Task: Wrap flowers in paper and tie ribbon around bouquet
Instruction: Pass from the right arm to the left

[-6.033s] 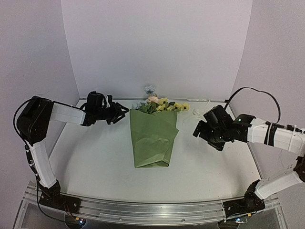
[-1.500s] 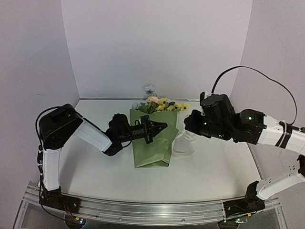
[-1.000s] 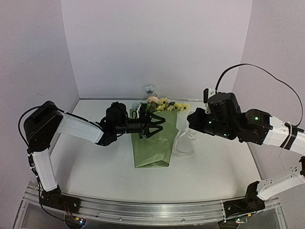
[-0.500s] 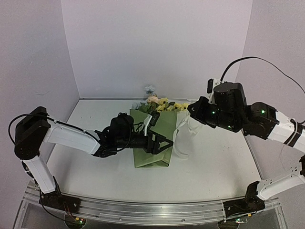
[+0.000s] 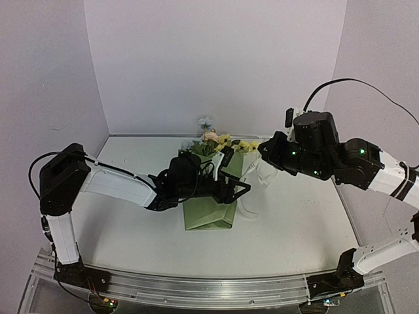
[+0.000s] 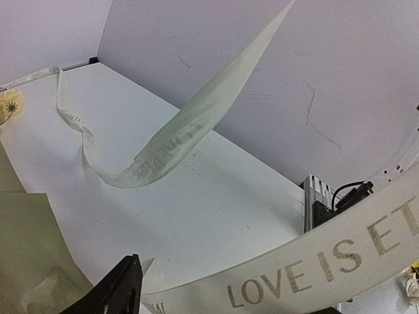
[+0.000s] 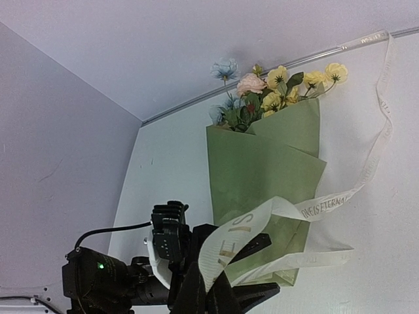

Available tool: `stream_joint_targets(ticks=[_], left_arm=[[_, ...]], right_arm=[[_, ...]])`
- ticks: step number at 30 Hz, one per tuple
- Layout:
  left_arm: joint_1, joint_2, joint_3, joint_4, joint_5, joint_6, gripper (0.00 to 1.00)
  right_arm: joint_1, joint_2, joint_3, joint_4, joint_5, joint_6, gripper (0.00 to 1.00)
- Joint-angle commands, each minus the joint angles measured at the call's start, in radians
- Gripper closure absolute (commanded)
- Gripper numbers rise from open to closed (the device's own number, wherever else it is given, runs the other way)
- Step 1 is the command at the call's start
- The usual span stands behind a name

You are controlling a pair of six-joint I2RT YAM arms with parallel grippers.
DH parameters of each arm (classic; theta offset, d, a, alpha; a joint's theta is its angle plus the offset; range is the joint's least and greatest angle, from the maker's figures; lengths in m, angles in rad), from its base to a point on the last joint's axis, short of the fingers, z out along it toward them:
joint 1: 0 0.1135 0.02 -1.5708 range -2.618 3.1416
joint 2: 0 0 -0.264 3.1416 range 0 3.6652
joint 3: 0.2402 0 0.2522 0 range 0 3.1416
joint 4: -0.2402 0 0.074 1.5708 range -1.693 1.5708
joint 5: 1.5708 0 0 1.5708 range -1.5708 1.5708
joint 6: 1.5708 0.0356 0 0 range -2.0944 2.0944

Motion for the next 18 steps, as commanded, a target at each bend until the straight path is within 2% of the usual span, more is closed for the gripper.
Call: stream_joint_targets(ticks=[1,2,4,7,9,13,18], left_arm=[[-0.011,0.024,0.087,-0.018,-0.026,0.027,0.45],[-0.012,0.029,0.096,-0.029,-0.037,0.027,0.52],[-0.013,0.024,0.101,-0.044,-0.056,0.019,0.74],[-0.025,-0.035,0.062,-0.058,-0.100,0.008,0.94],[-0.039,-0.093,0.021,-0.077,-0.134,0.001,0.99],[-0.074,-0.236,-0.070,-0.159,-0.214,-0.036,1.00],[-0.090,-0.413,-0.182,-0.346,-0.373,-0.163,1.00]], right_arm=[[0.003,-0.013,0.027,-0.019,0.010,0.009,1.00],[0.003,-0.016,0.024,-0.021,0.009,0.009,1.00],[0.002,-0.027,0.012,-0.025,0.017,0.010,0.98],[0.002,-0.048,-0.013,-0.035,0.042,0.007,0.92],[0.002,-0.057,-0.034,-0.037,0.057,0.005,0.86],[0.001,-0.047,-0.081,-0.040,0.065,0.009,0.76],[0.000,0.005,-0.134,-0.040,0.072,0.007,0.42]])
